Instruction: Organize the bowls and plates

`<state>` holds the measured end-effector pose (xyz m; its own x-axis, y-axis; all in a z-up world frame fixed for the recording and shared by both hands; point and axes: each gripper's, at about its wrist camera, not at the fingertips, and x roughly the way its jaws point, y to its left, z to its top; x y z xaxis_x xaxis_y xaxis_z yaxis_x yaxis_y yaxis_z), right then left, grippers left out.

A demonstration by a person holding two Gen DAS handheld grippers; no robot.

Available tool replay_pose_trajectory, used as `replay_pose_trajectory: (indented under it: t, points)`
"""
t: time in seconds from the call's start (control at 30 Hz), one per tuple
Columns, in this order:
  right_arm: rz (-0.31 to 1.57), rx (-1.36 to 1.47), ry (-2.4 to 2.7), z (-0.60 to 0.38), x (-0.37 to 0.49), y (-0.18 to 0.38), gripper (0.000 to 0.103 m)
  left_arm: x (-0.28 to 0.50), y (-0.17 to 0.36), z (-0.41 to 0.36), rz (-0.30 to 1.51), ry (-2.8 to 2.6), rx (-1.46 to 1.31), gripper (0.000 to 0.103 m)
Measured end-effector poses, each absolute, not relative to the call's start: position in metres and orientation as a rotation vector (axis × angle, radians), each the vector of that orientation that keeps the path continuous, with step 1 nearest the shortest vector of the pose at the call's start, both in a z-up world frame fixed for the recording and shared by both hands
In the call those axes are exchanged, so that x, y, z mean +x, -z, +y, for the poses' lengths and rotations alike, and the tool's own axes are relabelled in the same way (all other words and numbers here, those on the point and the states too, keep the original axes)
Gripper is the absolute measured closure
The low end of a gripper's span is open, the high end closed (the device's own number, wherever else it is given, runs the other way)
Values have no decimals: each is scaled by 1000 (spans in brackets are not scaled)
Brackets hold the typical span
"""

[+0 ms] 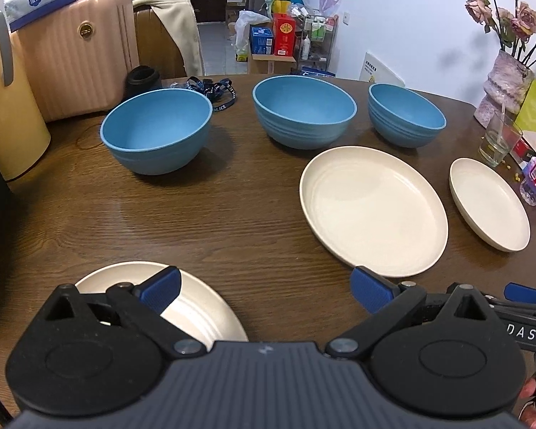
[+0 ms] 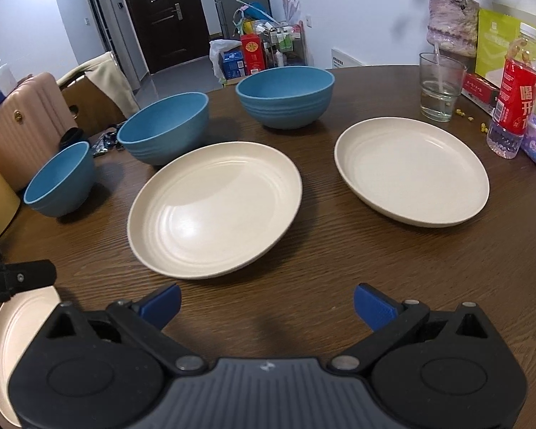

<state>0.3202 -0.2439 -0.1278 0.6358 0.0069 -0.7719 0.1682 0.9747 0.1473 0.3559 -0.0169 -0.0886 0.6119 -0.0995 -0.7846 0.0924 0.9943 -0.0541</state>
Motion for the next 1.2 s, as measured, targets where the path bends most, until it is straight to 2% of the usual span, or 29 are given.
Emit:
replay_pose_trajectory:
  t: [0.97,1.2]
  points:
    - [912,65,-24,-292,414,130,0,410,105,-71,940,-45,-116,0]
    - [906,18,-79,-293,445,132,6,425,115,-82,970,-118,-170,0]
